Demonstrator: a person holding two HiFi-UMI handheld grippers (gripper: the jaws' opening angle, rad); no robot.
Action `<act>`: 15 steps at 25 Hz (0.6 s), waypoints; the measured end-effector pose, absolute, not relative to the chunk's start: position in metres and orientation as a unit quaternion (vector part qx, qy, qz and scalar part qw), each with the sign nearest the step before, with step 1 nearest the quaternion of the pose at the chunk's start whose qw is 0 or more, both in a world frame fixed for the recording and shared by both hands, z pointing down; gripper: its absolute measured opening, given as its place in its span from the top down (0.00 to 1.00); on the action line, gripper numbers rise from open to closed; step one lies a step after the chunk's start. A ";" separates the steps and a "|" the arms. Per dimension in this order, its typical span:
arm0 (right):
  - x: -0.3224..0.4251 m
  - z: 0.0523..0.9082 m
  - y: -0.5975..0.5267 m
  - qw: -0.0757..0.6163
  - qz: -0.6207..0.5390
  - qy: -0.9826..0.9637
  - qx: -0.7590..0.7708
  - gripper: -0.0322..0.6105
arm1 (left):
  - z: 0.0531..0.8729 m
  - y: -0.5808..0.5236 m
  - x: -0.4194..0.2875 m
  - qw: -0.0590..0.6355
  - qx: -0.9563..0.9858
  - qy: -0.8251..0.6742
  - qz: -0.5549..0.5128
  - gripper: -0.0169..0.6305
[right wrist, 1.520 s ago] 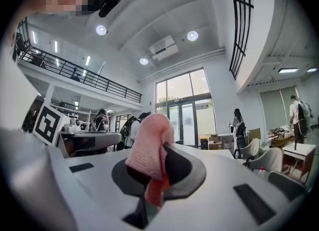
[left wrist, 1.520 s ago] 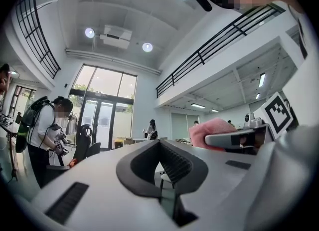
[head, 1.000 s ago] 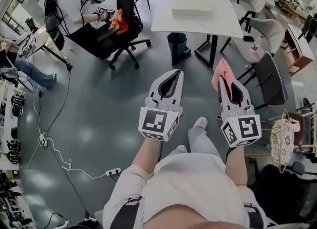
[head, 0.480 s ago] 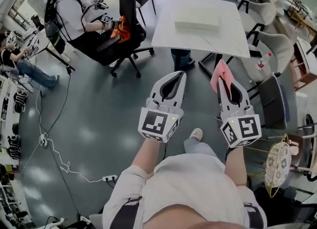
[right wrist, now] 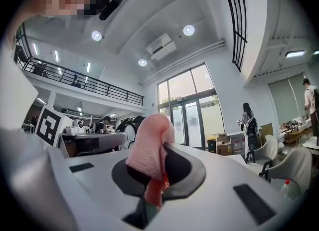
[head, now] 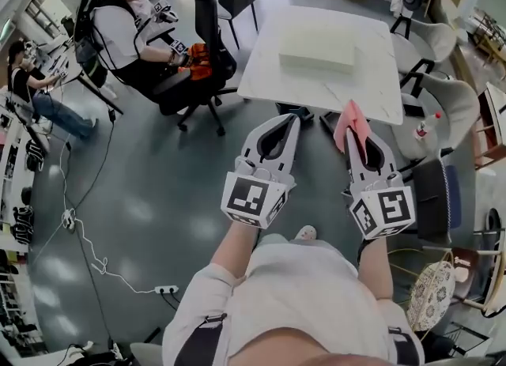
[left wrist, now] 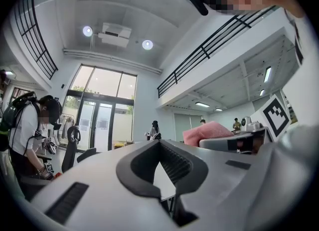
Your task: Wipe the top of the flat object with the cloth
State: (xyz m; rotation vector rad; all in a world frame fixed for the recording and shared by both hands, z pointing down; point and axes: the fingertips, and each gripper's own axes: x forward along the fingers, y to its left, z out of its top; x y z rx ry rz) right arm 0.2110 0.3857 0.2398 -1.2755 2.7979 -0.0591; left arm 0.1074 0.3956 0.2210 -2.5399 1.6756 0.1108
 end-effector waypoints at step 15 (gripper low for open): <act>0.189 0.251 0.286 0.023 -0.027 0.908 -0.417 0.91 | 0.238 0.292 0.093 0.037 -0.847 0.530 0.023 0.96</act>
